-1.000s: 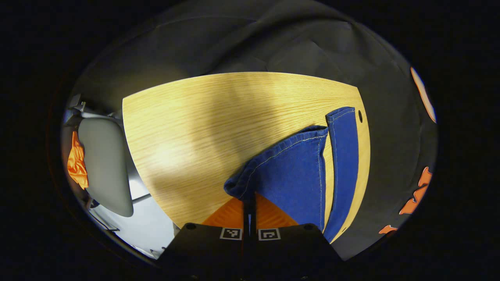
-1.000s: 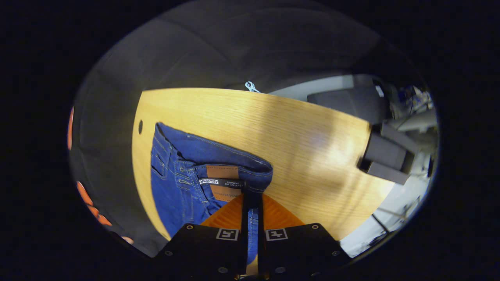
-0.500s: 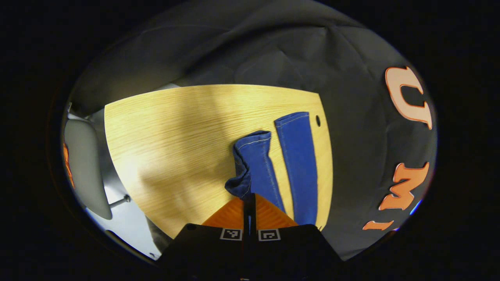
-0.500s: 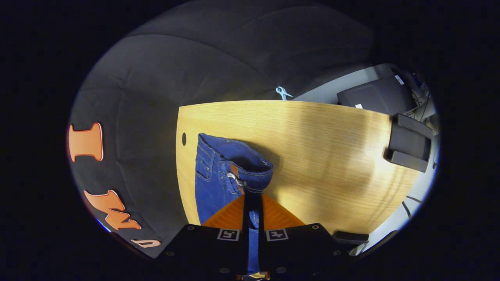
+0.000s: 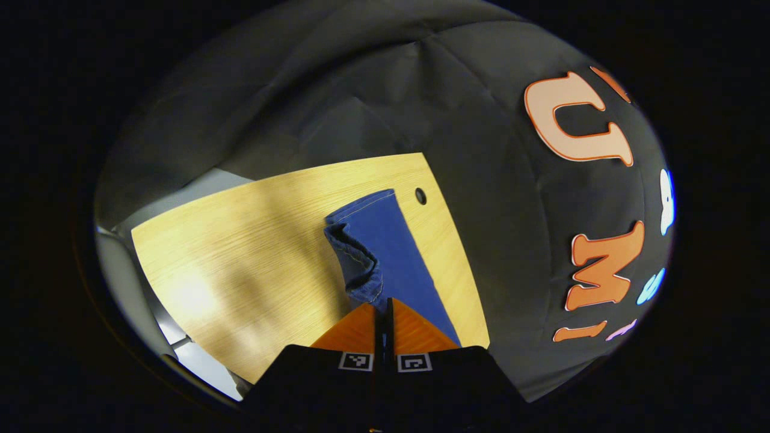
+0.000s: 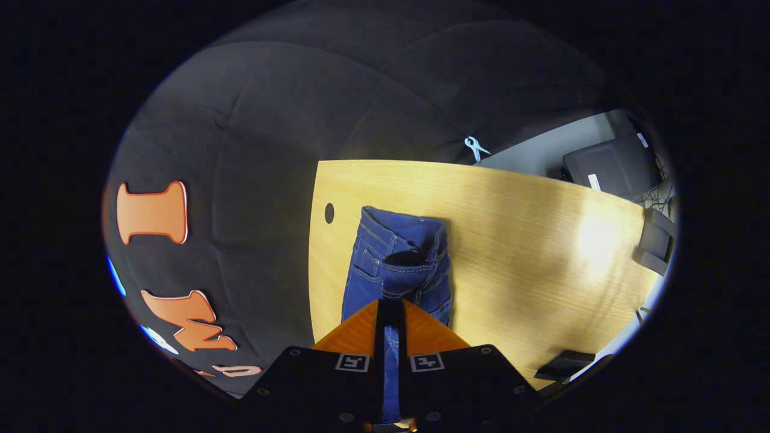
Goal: Grasp the waist and the cuffs of the jeans and fold them to make the two legs overlap; first hold the waist and fold one-third of the jeans toward the cuffs, then hold the cuffs and fold the remaining one-third in the same direction to finish folding.
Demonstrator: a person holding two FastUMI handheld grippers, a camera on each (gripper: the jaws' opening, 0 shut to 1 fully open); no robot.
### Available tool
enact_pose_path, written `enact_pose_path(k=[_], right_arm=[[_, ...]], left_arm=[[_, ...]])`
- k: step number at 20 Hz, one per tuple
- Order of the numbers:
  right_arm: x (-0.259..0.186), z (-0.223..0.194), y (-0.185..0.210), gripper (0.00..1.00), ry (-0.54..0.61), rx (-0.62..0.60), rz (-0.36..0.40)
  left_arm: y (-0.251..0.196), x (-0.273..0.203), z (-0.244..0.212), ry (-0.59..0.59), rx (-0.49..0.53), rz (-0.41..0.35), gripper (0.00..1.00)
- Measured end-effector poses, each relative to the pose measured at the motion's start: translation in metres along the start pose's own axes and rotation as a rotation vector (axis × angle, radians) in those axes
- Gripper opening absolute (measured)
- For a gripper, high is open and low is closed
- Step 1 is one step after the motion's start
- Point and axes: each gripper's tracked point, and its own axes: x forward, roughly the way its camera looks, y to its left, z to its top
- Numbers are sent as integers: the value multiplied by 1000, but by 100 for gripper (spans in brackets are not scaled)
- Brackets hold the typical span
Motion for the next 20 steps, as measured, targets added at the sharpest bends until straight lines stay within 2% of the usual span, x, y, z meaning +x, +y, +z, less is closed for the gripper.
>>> enact_pose_path(k=[3,7,11,15,18,20], right_arm=[[11,11,16,10,-6,15,-8],[36,16,43,10,-34,46,-40],[69,27,76,10,-65,26,-74],[108,36,106,10,-61,17,-102],[145,39,116,10,-55,-8,-154],[168,35,123,10,-41,4,-175]], left_arm=[[-12,13,17,20,103,33,0],[-18,46,36,87,101,59,1],[-34,83,52,144,136,87,0],[-33,131,68,229,192,163,0],[-25,168,75,288,267,260,0],[-21,195,79,312,278,302,1]])
